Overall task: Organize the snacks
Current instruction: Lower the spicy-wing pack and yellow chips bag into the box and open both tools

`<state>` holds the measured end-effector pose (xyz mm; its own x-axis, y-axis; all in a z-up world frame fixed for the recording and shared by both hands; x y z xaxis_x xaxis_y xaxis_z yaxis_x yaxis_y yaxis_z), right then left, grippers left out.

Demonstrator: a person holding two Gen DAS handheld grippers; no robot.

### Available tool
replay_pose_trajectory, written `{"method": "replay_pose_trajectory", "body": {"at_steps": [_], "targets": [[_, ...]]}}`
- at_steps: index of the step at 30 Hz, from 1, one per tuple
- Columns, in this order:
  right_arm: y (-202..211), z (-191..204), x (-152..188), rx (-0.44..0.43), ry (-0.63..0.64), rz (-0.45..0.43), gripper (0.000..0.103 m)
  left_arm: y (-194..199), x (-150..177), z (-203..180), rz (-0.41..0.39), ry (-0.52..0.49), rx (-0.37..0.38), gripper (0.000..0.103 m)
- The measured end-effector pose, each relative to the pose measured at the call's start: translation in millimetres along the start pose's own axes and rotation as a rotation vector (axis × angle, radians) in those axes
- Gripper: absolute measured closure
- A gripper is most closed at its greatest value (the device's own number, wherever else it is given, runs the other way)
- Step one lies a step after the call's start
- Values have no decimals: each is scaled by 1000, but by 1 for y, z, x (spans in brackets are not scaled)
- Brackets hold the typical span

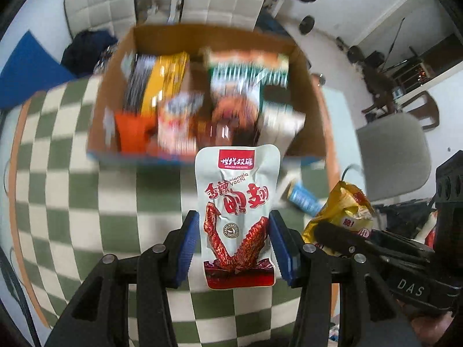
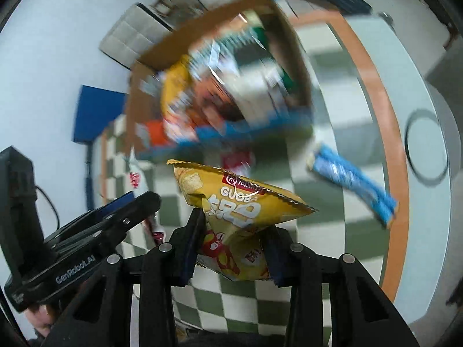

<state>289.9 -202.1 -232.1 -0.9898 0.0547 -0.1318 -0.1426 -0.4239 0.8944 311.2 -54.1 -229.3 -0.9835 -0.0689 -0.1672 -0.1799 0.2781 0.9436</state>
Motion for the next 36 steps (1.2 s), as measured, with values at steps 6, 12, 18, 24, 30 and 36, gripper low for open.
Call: {"method": "replay_pose_trajectory", "body": {"at_steps": [6,12,18,24,30,36], "targets": [[10,40,-79,-12,110,-52,62,8,-91,14,-16,-6,-39,57],[-43,68,-152,-29,154,-11,62,-25,-170,46,85,24,-99,57],[-96,74,-196,-8,154,47,62,-61,-214,74,172,51,-130,56],[-131,76,-214,17,167,91,61,-86,-226,85,244,48,-154,53],[-155,75,-223,56,168,146,22,-97,-228,91,292,56,-168,45],[-149,73,-228,81,166,137,12,-80,-226,85,238,17,-193,26]]}}
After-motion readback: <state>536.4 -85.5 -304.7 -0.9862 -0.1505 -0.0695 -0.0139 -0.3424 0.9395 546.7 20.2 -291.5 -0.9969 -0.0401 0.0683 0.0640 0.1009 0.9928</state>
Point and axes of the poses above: each gripper's, at about its wrist camera, not at the fingertips, and y roughly against the way its jaws point, z to its left, x to its underside, the point moved 3 cm from there along -y, roughly the way its jaws point, and after that the axes turned 5 degrees about y, right-handed, at the moved point
